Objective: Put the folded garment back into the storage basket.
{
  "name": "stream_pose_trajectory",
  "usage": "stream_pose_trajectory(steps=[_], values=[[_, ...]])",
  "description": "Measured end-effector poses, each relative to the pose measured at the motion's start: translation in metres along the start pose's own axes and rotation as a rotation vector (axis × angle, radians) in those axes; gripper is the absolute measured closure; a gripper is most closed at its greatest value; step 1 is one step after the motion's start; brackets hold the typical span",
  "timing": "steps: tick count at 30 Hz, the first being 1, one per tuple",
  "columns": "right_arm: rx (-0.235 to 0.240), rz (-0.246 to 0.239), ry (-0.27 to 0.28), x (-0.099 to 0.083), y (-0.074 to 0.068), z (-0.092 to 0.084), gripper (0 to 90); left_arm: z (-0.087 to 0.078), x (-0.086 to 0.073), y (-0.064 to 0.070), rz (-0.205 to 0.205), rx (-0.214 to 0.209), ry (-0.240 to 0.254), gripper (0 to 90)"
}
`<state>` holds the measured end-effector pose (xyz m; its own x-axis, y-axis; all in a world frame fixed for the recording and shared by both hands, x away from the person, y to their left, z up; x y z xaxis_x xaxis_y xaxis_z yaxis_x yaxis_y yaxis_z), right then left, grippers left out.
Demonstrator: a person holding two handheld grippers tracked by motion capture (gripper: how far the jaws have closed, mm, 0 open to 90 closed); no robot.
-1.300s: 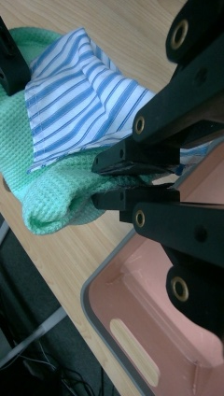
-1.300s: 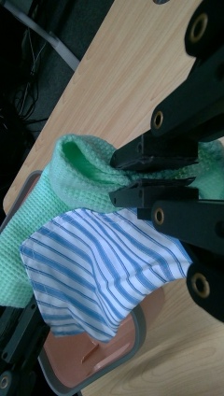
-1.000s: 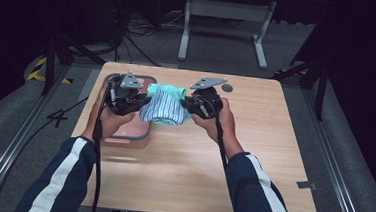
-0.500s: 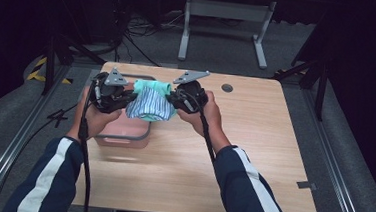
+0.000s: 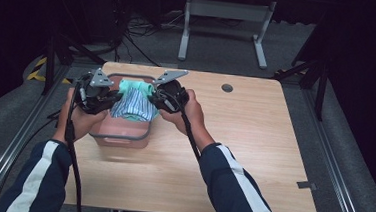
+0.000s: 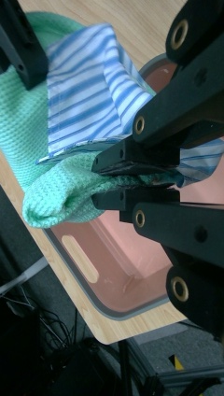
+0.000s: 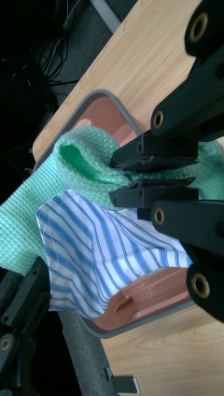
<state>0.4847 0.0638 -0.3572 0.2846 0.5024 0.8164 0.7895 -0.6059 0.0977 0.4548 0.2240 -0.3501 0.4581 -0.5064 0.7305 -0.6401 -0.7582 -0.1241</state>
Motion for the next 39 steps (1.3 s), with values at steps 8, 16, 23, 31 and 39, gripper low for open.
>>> stream_pose_trajectory(steps=[8,16,23,31,39], values=[[0.023,-0.002,-0.008,0.001,-0.009,0.018,81.6,-0.001,-0.016,-0.009,-0.015,0.034,-0.017,82.7],[0.049,0.003,-0.029,-0.003,-0.02,0.04,81.5,0.004,-0.036,-0.022,-0.034,0.052,-0.043,82.7],[0.052,0.02,-0.065,-0.014,-0.024,0.056,81.3,0.014,-0.047,-0.025,-0.049,0.043,-0.057,82.7],[0.054,0.017,-0.097,-0.023,-0.029,0.07,81.0,0.022,-0.06,-0.031,-0.067,0.032,-0.073,82.7],[0.067,0.012,-0.123,-0.028,-0.033,0.08,80.4,0.029,-0.07,-0.033,-0.078,0.038,-0.106,82.7]])
Point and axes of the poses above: each handheld gripper's, and its own axes: z roughly forward along the jaws, x roughly out of its top, y roughly to its right, the point moved 7 cm from there along z, roughly forward along the jaws, and after that the axes turned 5 degrees about -x, right-handed, at the moved point
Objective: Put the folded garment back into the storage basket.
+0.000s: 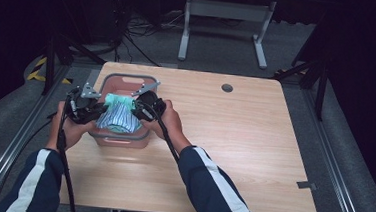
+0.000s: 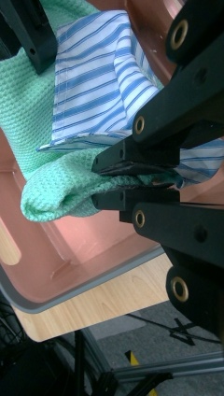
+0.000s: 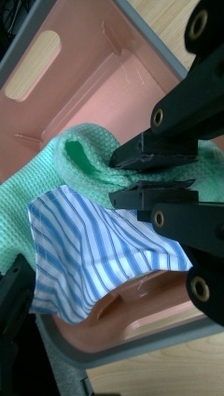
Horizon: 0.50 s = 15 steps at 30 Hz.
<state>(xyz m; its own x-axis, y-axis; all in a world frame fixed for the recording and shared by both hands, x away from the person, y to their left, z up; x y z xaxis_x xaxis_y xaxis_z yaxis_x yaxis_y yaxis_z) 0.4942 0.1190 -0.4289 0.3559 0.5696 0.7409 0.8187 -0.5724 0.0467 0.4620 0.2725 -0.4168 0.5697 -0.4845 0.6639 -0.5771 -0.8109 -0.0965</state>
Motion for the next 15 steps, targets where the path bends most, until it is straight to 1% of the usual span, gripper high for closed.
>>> stream_pose_trajectory(steps=[1,2,3,4,5,6,7,8,9,10,11,12,13,14,15], values=[[0.002,0.002,-0.003,-0.0007,-0.0002,0.0015,80.2,0.0002,-0.0008,-0.0011,0.001,0.0,-0.001,82.7],[0.002,0.002,-0.003,-0.0007,-0.0002,0.0015,80.2,0.002,-0.0009,-0.002,-0.006,0.002,0.015,82.7],[0.003,0.001,-0.01,-0.0023,-0.0002,0.0039,78.9,0.003,-0.0027,-0.0026,-0.02,0.004,0.003,82.3],[0.003,0.001,-0.01,-0.0023,-0.0002,0.0039,78.9,0.003,-0.0027,-0.0026,-0.02,0.004,0.003,82.0],[0.003,0.0,-0.023,-0.0043,-0.0005,0.0061,74.8,0.0047,-0.0032,-0.0035,-0.023,0.012,0.005,81.2],[0.003,0.0,-0.023,-0.0043,-0.0005,0.0061,74.8,0.0047,-0.0032,-0.0035,-0.023,0.012,0.005,78.9],[-0.001,-0.007,-0.034,-0.0055,-0.0004,0.007,71.4,0.005,-0.0034,-0.0041,-0.025,0.028,0.002,78.9],[-0.024,-0.021,-0.04,-0.0064,0.0006,0.0077,68.6,0.0053,-0.0032,-0.0043,-0.031,0.037,0.005,75.0],[-0.034,-0.022,-0.041,-0.0066,0.0011,0.0076,66.7,0.0045,-0.0024,-0.0061,-0.027,0.057,0.009,71.3],[-0.039,-0.021,-0.037,-0.0068,0.0026,0.0071,65.6,0.0033,-0.0016,-0.0062,-0.036,0.06,0.02,66.3],[-0.043,-0.014,-0.037,-0.0073,0.0039,0.0066,64.3,0.002,-0.0009,-0.0069,-0.034,0.07,0.025,63.0],[-0.049,-0.013,-0.038,-0.0077,0.0051,0.0064,63.5,0.0001,-0.0004,-0.0062,-0.049,0.082,0.028,59.4],[-0.054,-0.01,-0.04,-0.0088,0.0065,0.0056,62.4,-0.0013,0.0001,-0.0053,-0.039,0.084,0.027,54.0],[-0.056,-0.006,-0.04,-0.0098,0.0072,0.0048,61.4,-0.002,0.0002,-0.0036,-0.034,0.073,0.026,54.7],[-0.058,-0.006,-0.041,-0.0104,0.0075,0.0042,61.0,-0.0028,0.001,-0.002,-0.028,0.076,0.032,54.7]])
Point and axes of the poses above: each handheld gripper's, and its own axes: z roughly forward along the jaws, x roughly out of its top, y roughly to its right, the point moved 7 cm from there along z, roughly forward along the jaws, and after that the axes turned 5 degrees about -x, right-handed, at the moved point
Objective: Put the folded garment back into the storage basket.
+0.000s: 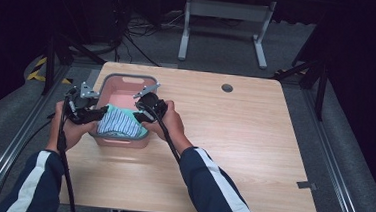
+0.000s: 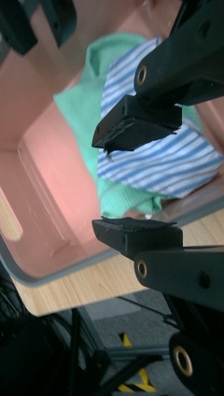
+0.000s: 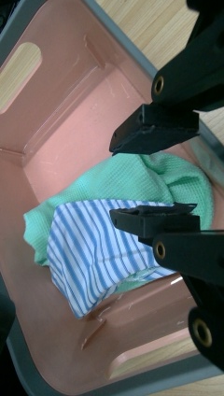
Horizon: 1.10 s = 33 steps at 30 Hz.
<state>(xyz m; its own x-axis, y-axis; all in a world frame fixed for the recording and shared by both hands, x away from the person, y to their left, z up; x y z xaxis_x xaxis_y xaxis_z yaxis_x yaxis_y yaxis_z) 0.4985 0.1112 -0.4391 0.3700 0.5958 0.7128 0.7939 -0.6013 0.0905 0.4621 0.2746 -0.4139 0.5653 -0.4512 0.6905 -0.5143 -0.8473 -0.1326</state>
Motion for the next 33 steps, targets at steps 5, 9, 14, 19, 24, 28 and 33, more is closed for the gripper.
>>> stream_pose_trajectory(steps=[5,9,14,19,24,28,33], values=[[-0.007,0.006,0.0,-0.003,0.004,-0.004,56.7,0.0,0.001,0.006,0.027,-0.008,-0.006,51.2],[-0.007,-0.004,0.016,-0.005,0.006,-0.01,54.0,0.001,0.001,0.013,0.046,-0.014,-0.019,49.4],[-0.013,-0.02,0.024,-0.009,0.008,-0.017,49.8,0.001,0.002,0.019,0.06,-0.023,-0.019,47.2],[-0.023,-0.059,0.008,-0.015,0.01,-0.025,46.4,-0.007,0.007,0.031,0.073,-0.038,0.022,45.2],[-0.048,-0.086,0.011,-0.021,0.015,-0.038,42.4,-0.012,0.01,0.046,0.089,-0.062,0.055,43.5],[-0.068,-0.094,0.012,-0.027,0.021,-0.048,41.2,-0.013,0.011,0.057,0.105,-0.077,0.057,42.5],[-0.092,-0.099,0.002,-0.038,0.032,-0.062,38.9,-0.014,0.013,0.072,0.129,-0.1,0.071,40.9]])
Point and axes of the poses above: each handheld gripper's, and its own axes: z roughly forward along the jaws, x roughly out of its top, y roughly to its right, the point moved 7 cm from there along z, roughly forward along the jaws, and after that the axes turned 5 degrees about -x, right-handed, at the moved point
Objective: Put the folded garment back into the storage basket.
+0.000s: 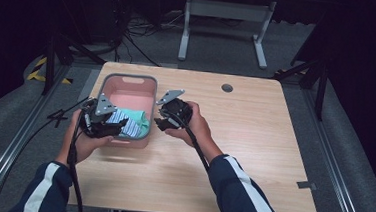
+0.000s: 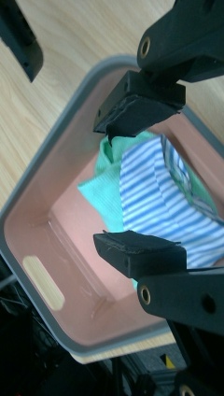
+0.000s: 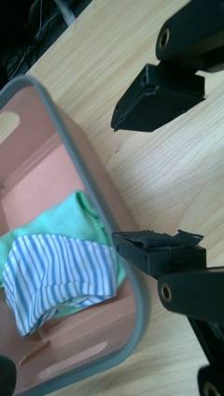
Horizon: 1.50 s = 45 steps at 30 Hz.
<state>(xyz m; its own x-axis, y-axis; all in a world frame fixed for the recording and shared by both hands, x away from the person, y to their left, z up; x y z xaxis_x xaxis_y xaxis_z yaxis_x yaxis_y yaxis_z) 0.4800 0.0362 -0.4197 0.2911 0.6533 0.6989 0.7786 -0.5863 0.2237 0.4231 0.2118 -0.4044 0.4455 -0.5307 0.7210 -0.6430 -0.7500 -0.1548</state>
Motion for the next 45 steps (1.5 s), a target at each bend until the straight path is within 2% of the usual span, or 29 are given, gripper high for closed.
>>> stream_pose_trajectory(steps=[7,11,16,17,19,21,22,24,27,29,34,39,45], values=[[-0.021,-0.004,0.004,-0.014,0.009,-0.015,36.0,-0.003,0.005,0.016,0.038,-0.024,0.019,37.8],[-0.039,-0.025,0.0,-0.025,0.013,-0.027,35.2,-0.001,0.008,0.031,0.051,-0.048,0.032,36.2],[-0.061,-0.028,-0.001,-0.038,0.02,-0.04,34.4,0.006,0.01,0.051,0.059,-0.082,0.045,34.5],[-0.061,-0.028,-0.001,-0.038,0.02,-0.04,34.4,0.006,0.01,0.051,0.059,-0.082,0.045,34.3],[-0.07,-0.029,0.0,-0.046,0.024,-0.045,34.2,0.01,0.011,0.064,0.086,-0.094,0.044,33.7],[-0.078,-0.025,-0.006,-0.056,0.028,-0.051,33.9,0.015,0.011,0.078,0.103,-0.124,0.041,33.4],[-0.083,-0.026,-0.008,-0.06,0.029,-0.053,33.9,0.015,0.011,0.078,0.103,-0.124,0.041,33.1],[-0.086,-0.026,-0.011,-0.064,0.031,-0.055,33.9,0.018,0.011,0.088,0.133,-0.147,0.033,32.8],[-0.098,-0.029,-0.029,-0.079,0.034,-0.06,33.7,0.025,0.011,0.102,0.149,-0.187,0.035,30.7],[-0.097,-0.032,-0.029,-0.087,0.035,-0.064,33.4,0.027,0.01,0.109,0.166,-0.196,0.027,30.4],[-0.105,-0.02,-0.029,-0.104,0.04,-0.074,33.4,0.03,0.01,0.122,0.188,-0.22,0.024,29.4],[-0.125,-0.011,-0.041,-0.124,0.047,-0.085,33.0,0.037,0.006,0.133,0.219,-0.228,-0.002,27.8],[-0.12,0.014,-0.046,-0.148,0.051,-0.094,32.9,0.047,-0.001,0.146,0.263,-0.24,-0.019,26.9]])
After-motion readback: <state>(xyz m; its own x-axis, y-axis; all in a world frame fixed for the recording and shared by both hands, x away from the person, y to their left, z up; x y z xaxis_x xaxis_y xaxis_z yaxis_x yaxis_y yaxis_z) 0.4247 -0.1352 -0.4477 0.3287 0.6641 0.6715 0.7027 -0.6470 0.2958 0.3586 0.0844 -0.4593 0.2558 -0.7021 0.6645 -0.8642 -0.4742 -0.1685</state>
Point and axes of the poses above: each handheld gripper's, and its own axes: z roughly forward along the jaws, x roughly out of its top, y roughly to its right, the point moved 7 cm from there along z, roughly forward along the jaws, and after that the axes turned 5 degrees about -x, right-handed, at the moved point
